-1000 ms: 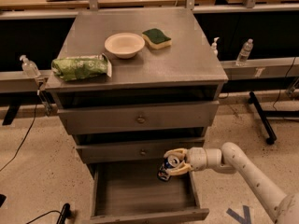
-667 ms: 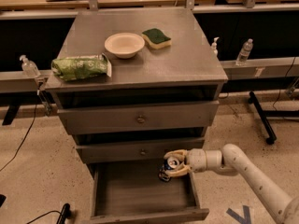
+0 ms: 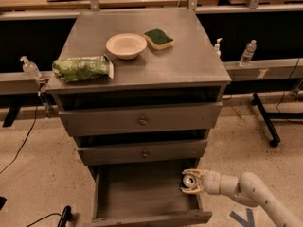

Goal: Place pepsi can into bottom drawer

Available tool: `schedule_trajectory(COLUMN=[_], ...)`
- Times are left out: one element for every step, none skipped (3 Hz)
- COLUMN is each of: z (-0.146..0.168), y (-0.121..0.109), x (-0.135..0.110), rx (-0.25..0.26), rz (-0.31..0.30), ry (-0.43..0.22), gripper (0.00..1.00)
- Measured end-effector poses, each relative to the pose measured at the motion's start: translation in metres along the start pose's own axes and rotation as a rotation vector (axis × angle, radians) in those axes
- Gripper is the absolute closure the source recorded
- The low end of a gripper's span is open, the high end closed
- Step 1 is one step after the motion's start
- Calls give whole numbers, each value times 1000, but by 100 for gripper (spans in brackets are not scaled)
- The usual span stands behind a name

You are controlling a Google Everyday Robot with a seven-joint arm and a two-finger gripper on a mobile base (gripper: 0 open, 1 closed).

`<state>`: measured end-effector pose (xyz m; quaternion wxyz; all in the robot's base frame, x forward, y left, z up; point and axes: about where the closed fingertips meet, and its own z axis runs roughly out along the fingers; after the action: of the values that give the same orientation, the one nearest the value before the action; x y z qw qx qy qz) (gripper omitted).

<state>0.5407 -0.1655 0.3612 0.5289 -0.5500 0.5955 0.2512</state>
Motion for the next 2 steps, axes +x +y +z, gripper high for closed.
schedule_trajectory(z=[7,23], y=[-2,4], x=[2,12], rx=[0,-21], rz=[1,14], ry=[0,-20], gripper=[100,100])
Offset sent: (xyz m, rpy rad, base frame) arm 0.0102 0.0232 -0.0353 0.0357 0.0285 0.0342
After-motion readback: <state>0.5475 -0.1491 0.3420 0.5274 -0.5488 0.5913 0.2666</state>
